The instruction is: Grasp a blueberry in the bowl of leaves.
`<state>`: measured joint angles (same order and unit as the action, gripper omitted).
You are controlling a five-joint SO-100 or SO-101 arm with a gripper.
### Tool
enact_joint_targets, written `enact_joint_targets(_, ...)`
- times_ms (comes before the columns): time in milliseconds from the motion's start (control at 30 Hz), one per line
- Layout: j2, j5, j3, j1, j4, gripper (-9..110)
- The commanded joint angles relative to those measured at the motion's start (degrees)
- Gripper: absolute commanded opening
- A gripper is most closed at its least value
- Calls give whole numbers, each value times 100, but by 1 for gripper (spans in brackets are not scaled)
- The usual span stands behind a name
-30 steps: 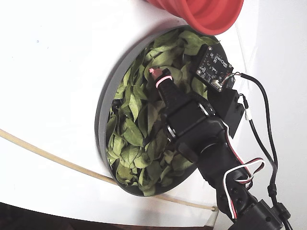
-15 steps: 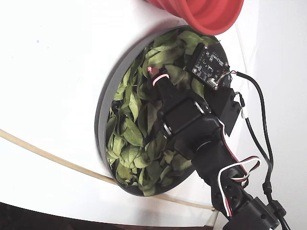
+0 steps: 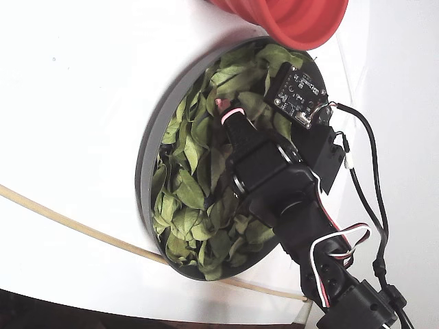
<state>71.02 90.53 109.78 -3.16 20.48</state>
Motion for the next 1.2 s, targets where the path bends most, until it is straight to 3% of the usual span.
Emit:
enact_joint_targets(0,62,44,-114,-97,70,10)
enact_joint_targets(1167,1485,167,633,18,-167,9)
